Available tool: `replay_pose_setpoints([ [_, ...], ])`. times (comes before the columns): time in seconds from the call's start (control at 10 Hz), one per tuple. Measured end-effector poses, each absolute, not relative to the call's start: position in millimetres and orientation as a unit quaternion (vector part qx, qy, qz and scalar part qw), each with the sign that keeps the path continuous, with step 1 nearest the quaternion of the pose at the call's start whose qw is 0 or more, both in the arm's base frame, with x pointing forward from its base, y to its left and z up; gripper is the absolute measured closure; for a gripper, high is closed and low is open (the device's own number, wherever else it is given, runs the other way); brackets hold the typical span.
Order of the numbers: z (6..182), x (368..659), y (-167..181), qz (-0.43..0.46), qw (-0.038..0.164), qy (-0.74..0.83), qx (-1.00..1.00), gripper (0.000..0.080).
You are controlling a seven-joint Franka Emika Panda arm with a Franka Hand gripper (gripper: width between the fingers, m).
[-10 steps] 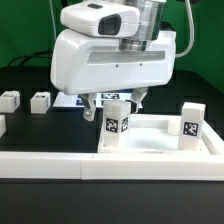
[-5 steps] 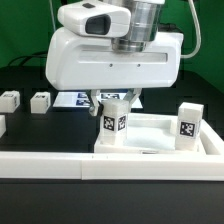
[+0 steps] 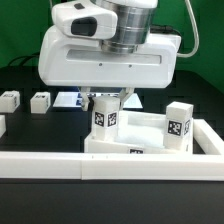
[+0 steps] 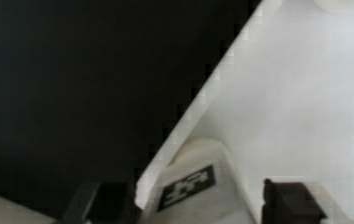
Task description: Assemble square table
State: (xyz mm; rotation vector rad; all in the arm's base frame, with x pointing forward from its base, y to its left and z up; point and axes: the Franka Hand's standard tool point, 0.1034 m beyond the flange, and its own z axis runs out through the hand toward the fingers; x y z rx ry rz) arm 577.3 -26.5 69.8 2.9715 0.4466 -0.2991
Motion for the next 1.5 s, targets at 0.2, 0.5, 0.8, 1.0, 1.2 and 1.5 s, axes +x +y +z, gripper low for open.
replay_pose_setpoints([
  [0.2,69.4,577.1,-26.9,-0.099,0.061,0.148,0.982,0.0381],
  [0.5,69.4,577.1,-27.7,-0.099,0.061,0.147,0.982,0.0167],
  [0.8,69.4,577.1,-28.6,-0.099,0.061,0.146,0.982,0.0153],
  [1.0,69.4,577.0,-29.3,-0.099,0.061,0.146,0.982,0.0150],
  [1.2,69.4,577.0,-29.7,-0.099,0.061,0.145,0.982,0.0150],
  [1.5,69.4,577.0,-30.4,-0.099,0.061,0.145,0.983,0.0150],
])
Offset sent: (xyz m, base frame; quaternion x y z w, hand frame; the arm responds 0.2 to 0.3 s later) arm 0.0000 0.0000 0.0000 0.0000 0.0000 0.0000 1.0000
